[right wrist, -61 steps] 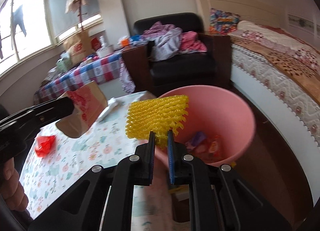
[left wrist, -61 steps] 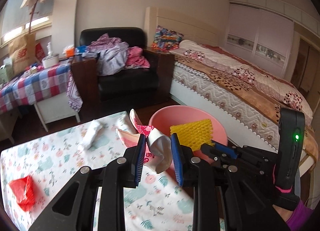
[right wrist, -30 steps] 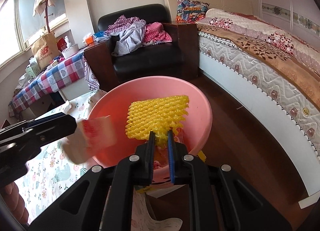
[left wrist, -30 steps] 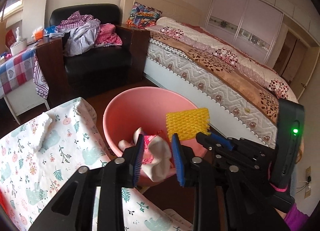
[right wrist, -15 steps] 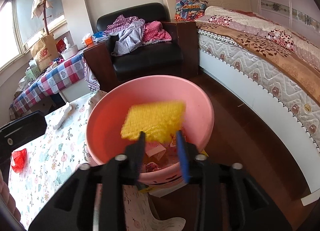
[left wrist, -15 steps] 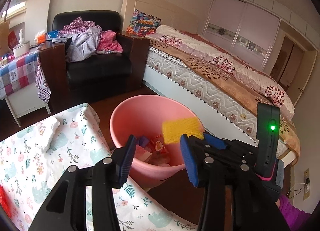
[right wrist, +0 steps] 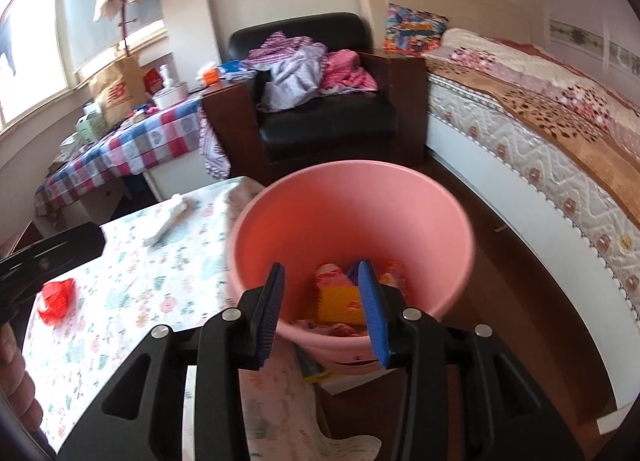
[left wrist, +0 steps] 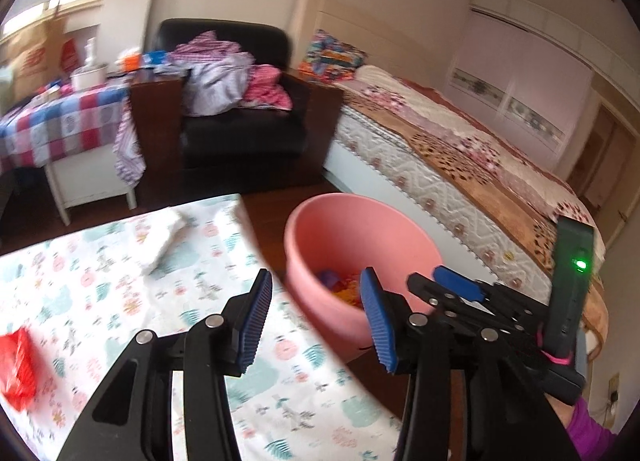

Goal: Collect trash
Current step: 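Move both grippers back over the table toward the red bag and tissue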

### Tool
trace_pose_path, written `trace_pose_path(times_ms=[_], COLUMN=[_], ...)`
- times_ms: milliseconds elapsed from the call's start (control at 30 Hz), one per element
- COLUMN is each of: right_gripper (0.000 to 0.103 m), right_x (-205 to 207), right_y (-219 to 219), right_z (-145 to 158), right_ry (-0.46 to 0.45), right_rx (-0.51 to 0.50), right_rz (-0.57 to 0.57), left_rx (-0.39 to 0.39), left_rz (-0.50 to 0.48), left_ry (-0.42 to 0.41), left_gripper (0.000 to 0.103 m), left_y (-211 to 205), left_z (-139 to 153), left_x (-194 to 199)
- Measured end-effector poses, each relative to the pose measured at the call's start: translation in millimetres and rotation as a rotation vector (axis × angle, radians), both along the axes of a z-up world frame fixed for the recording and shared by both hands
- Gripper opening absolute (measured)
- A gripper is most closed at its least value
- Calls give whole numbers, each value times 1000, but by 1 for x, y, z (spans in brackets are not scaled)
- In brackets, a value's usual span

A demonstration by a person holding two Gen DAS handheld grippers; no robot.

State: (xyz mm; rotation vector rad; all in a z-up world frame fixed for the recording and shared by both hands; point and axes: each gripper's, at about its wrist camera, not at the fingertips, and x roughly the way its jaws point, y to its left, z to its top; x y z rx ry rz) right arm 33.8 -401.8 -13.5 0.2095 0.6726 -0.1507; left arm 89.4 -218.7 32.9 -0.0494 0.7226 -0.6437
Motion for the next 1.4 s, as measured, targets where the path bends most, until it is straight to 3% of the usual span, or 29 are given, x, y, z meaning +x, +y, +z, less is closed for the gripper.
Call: trace_pose_path(times_ms=[400, 967, 1200, 1400], right_gripper=[39, 39, 39, 39], right_x=[4, 6, 12, 23], right_y=[70, 148, 164, 173], right_z=[-2, -20, -26, -16], right_ry=[0, 51, 62, -11], right_rx=[41, 15, 6, -10], right_rz=[172, 358, 388, 372], left_rx=[19, 149, 184, 214], left_rz=[218, 453, 545, 632], left_ry=[10, -8, -30, -78], left_gripper=[45, 45, 45, 45], left_y=[94, 181, 206, 223], left_z=[-15, -43, -49, -51], left_x=[-6, -29, -35, -41])
